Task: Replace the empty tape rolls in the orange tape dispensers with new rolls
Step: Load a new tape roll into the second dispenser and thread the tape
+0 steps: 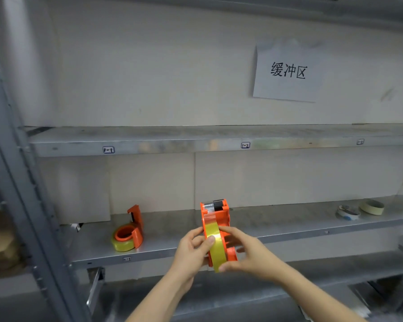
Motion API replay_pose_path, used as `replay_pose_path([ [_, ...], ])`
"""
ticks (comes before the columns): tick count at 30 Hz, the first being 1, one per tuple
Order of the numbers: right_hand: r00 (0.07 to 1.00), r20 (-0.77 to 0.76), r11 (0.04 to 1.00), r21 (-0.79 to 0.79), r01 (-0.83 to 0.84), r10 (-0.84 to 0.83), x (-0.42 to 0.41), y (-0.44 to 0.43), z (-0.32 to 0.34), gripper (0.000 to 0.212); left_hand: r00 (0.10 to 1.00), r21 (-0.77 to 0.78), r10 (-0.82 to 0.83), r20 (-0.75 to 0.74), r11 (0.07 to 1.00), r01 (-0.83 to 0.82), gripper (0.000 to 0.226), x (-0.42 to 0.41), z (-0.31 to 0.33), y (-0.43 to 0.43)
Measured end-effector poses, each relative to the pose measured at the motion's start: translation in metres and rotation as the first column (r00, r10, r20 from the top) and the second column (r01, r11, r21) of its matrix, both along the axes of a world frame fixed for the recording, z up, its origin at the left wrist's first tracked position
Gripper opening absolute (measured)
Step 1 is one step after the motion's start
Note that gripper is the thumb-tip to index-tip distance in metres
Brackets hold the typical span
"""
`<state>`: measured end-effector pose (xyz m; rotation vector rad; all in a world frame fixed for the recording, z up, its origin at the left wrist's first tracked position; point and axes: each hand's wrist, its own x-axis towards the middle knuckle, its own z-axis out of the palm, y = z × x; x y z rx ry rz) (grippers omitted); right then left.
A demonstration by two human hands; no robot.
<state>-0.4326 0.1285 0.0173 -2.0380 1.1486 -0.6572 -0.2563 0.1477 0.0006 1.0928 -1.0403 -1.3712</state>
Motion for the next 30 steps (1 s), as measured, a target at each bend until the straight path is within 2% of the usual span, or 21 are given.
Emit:
replay_pose_path([
  [3,0.996,0.072,0.998,0.035,0.042,-0.044,0.019,-0.002,-0.014,0.080,1.000,0.002,-0.016,0.004,1.000,0.016,0.032,0.015,-0.006,-0.003],
  [12,0.995,0.076,0.997,0.038,0.068,-0.070,0.051,-0.040,-0.034,0.092,0.998,0.017,-0.047,-0.037,0.999,0.047,0.029,0.045,-0.022,-0.037],
  [16,0.998,-0.043,0.999,-0.026,0.038,-0.039,0.047,-0.078,-0.034,0.095,0.997,0.042,-0.046,-0.061,0.998,0.049,0.028,0.047,-0.027,-0.066],
  [20,0.971,-0.237,0.980,-0.196,-0.013,-0.035,0.037,-0.121,-0.038,0.093,0.997,0.066,-0.023,-0.073,0.997,0.028,0.025,0.041,-0.033,-0.098],
  [22,0.960,-0.270,0.967,-0.256,0.009,-0.080,0.033,-0.140,-0.043,0.091,0.997,0.075,-0.016,-0.081,0.997,0.023,0.025,0.037,-0.034,-0.115],
  [25,0.977,-0.197,0.980,-0.198,0.037,-0.077,0.023,-0.165,-0.051,0.088,0.996,0.094,-0.007,-0.088,0.995,0.015,0.026,0.028,-0.040,-0.143],
  [28,0.999,-0.054,0.998,-0.066,0.000,-0.003,0.012,-0.184,-0.057,0.089,0.994,0.139,0.022,-0.104,0.990,-0.007,0.029,0.016,-0.048,-0.166],
  [30,1.000,0.006,0.999,-0.037,-0.017,0.017,0.004,-0.194,-0.061,0.089,0.992,0.157,0.030,-0.124,0.988,-0.010,0.031,0.009,-0.052,-0.176],
])
